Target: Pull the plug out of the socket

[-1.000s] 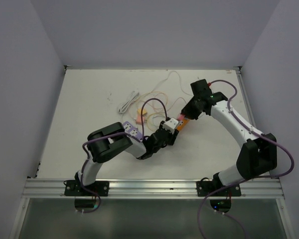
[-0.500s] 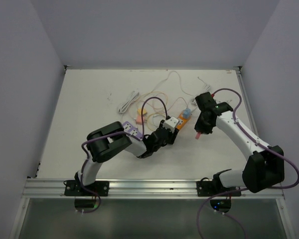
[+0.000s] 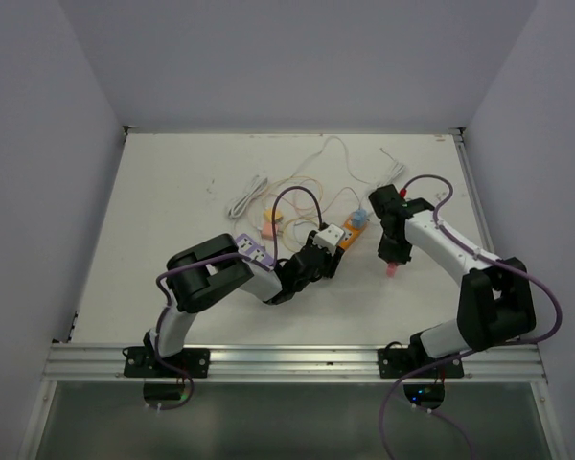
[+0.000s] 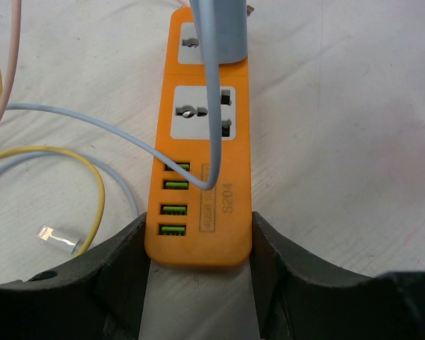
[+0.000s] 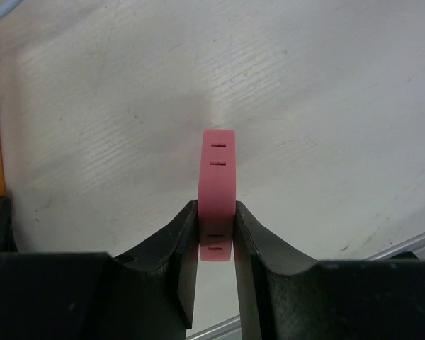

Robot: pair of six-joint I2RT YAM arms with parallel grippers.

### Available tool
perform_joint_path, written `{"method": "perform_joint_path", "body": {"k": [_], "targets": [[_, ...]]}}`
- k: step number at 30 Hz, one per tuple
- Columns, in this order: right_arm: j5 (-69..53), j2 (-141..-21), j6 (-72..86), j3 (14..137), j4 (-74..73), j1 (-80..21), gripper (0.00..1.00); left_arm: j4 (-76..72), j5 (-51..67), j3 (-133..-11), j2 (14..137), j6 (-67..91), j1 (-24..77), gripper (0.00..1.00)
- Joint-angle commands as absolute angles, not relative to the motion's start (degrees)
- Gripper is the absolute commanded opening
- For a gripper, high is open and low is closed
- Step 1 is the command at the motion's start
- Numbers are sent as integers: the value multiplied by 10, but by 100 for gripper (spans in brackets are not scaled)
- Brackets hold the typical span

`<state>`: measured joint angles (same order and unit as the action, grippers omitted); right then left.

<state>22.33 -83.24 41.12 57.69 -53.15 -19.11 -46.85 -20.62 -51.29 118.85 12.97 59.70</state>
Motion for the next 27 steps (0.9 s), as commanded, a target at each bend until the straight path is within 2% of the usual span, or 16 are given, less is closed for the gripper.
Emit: {"method": "perform_joint_path", "body": {"k": [1, 2, 5, 8, 17, 27], "targets": [[204, -834, 409, 568, -491, -190, 30, -365, -218, -503, 1206, 147, 586, 0], [199, -834, 410, 566, -490, -191, 33, -364, -218, -503, 1206, 147, 586, 0], [193, -821, 404, 571, -490, -190, 50, -364, -218, -504, 1208, 146, 586, 0], [192, -800, 399, 580, -490, -191, 56, -363, -219, -505, 1209, 146, 586, 0], [168, -756, 372, 657, -453, -191, 57, -361, -220, -507, 1212, 146, 586, 0], [132, -864, 430, 750, -407, -193, 57, -358, -221, -509, 1213, 145, 588, 0]]}}
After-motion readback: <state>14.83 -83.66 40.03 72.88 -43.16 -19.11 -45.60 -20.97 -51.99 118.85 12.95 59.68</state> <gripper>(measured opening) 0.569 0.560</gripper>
